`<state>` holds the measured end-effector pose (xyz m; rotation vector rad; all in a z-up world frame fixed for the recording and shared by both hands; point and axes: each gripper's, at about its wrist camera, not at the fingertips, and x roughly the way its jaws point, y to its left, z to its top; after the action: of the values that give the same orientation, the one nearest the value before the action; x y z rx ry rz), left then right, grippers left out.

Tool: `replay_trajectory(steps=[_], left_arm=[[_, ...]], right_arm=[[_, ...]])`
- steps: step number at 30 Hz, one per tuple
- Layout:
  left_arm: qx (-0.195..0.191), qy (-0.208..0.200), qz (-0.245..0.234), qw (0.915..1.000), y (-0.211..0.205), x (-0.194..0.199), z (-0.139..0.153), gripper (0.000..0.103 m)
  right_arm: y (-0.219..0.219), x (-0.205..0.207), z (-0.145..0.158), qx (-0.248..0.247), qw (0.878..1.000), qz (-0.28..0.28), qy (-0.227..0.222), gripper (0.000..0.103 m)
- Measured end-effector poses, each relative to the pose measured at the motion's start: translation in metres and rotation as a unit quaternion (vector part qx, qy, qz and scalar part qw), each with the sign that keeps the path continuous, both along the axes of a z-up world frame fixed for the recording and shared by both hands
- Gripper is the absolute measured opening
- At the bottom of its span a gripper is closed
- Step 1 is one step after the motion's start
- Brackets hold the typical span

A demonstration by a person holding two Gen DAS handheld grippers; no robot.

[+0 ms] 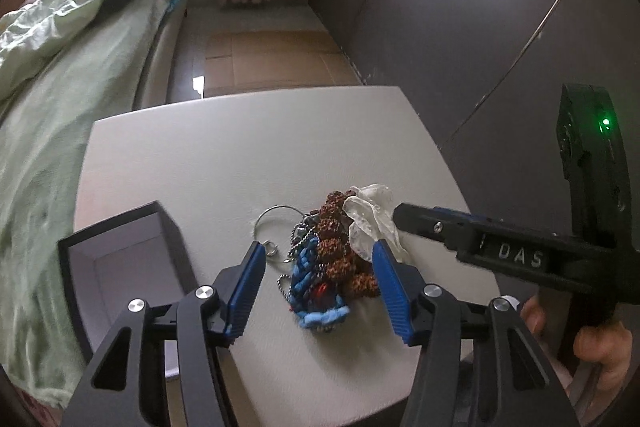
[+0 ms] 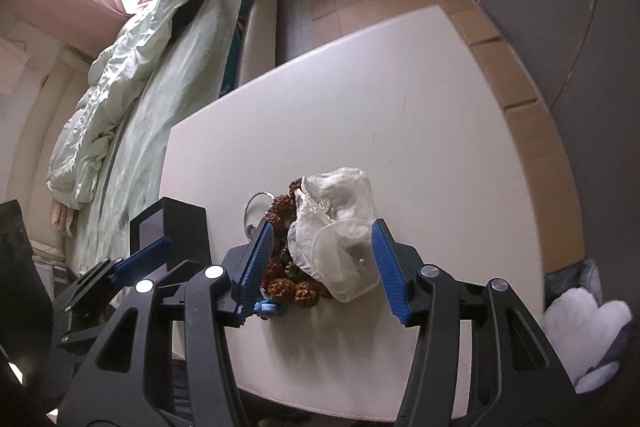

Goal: Organize jewelry
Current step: 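Lower the left tool onto the brown bead bracelet while the right tool pins the white bag, then grasp the brown bead bracelet with the left tool and drop it into the black box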

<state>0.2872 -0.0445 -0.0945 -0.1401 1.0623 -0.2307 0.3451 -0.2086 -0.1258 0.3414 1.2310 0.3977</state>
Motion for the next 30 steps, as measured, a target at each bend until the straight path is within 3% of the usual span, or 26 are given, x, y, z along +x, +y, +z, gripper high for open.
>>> replay_trajectory(steps=[5,6,8,9,19,24,27,30], left_arm=[[-0.002,0.005,-0.004,1.0,-0.001,0.011,-0.016,0.053],[-0.003,0.009,-0.003,1.0,-0.001,0.012,-0.019,0.053],[-0.006,0.014,-0.004,0.9999,-0.002,0.016,-0.024,0.053],[-0.008,0.015,-0.004,0.9998,-0.003,0.018,-0.025,0.053],[0.012,0.024,-0.003,0.9996,-0.017,0.023,-0.044,0.052],[0.029,0.037,-0.002,0.9989,-0.022,0.026,-0.056,0.039],[0.038,0.035,-0.002,0.9987,-0.025,0.026,-0.057,0.02],[0.037,0.023,0.002,0.9991,-0.024,0.023,-0.048,0.017]], right_arm=[[0.002,0.008,-0.013,0.007,1.0,0.007,0.018,0.052],[0.003,0.01,-0.018,0.016,0.999,0.01,0.027,0.044],[0.002,0.013,-0.024,0.027,0.999,0.008,0.044,0.02],[0.0,0.013,-0.027,0.03,0.998,0.004,0.05,0.003],[-0.039,0.006,-0.016,0.069,0.996,-0.042,0.027,0.003],[-0.038,0.001,-0.004,0.087,0.995,-0.041,0.003,0.003],[-0.04,-0.002,0.002,0.091,0.995,-0.042,-0.009,0.003],[-0.043,-0.004,0.006,0.098,0.994,-0.044,-0.02,0.003]])
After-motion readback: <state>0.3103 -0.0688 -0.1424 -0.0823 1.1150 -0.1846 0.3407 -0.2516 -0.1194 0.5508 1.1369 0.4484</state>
